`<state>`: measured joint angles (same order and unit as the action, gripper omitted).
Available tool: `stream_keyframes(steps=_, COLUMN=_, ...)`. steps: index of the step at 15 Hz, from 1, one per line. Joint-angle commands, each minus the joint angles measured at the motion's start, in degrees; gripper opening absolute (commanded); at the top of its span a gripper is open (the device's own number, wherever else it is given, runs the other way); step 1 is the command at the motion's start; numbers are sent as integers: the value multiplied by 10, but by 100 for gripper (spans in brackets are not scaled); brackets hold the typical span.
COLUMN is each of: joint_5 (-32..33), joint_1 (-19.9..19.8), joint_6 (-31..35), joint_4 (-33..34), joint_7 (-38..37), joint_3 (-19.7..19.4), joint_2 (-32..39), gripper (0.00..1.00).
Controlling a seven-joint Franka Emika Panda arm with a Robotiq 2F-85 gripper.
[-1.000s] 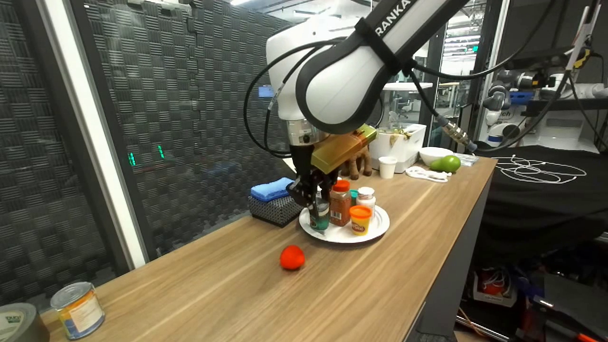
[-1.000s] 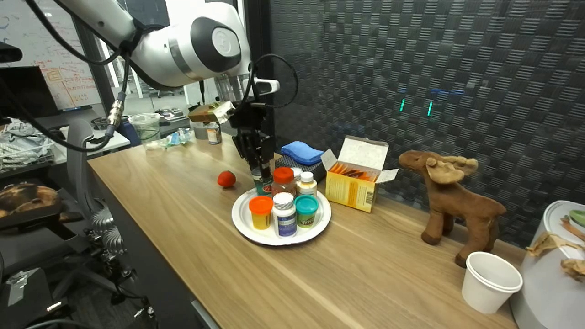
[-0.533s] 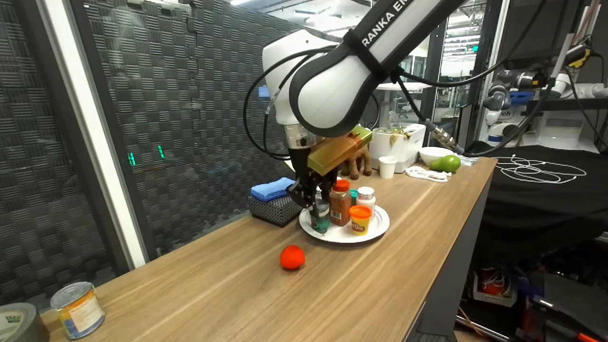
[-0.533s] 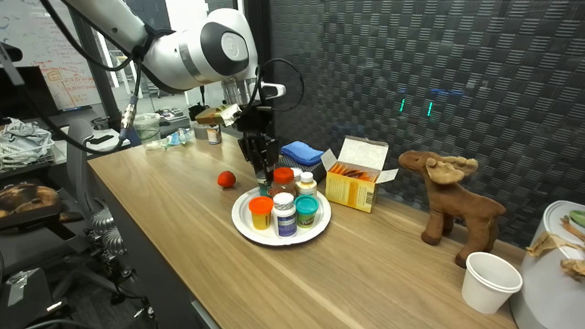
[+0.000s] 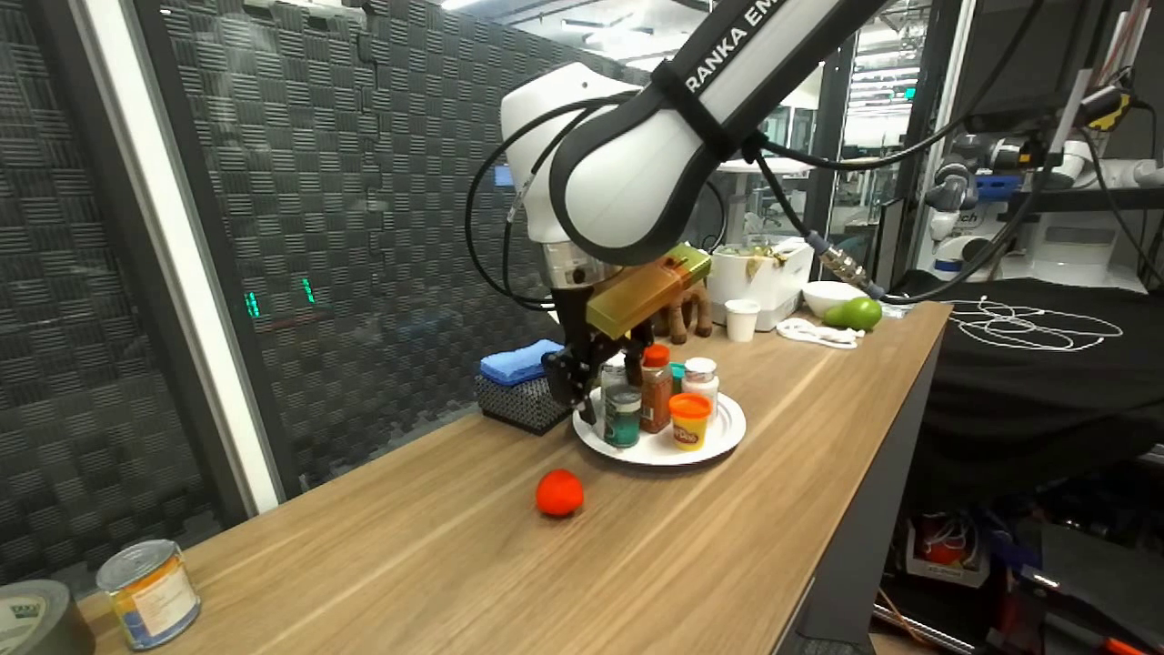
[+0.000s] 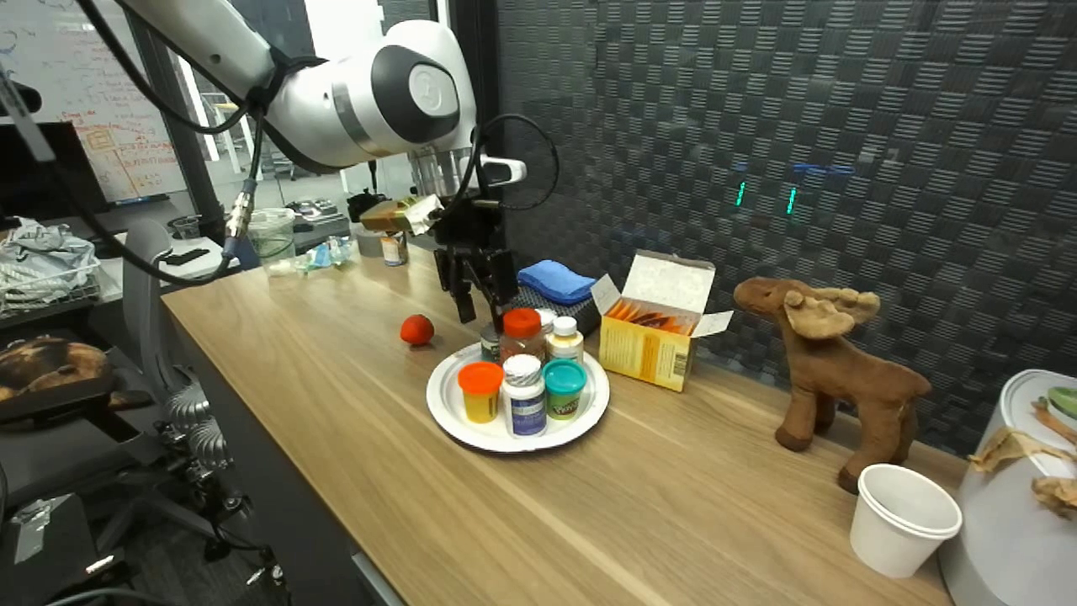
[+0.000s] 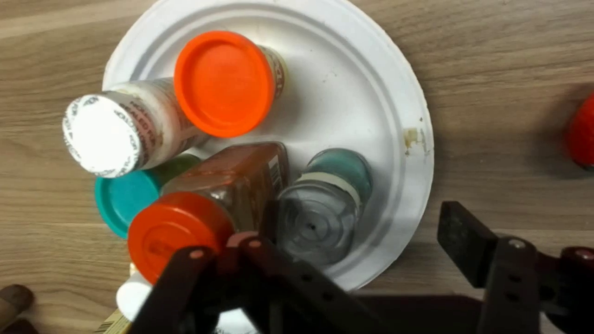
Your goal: Put the bottles on the tray
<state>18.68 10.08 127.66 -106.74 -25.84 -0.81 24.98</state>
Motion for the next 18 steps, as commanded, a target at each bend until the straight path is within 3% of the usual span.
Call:
stream_keyframes(steps=1, joint_5=2, joint_1=16, joint_6=11, joint_4=-16, joint_7=-18, joint_3=-4, joint_2=-28, gripper=100)
stream_keyframes(steps=4, joint_5=10, joint_1=32, joint_6=21, joint_4=-31, joint_7=-30, joint_3=1, joint_2=-46, gripper=100)
stream_keyframes(steps=12, joint_5=-63, joint_1=44, joint_6=32, joint_4=-39, joint_7=51, joint_3=71, joint_2=-36, gripper=100)
stream_keyframes(steps=18, joint_5=-56, joint_1=53, joint_6=16, joint_4=-25, joint_7=64, joint_3=68, joint_2=-14, gripper=100)
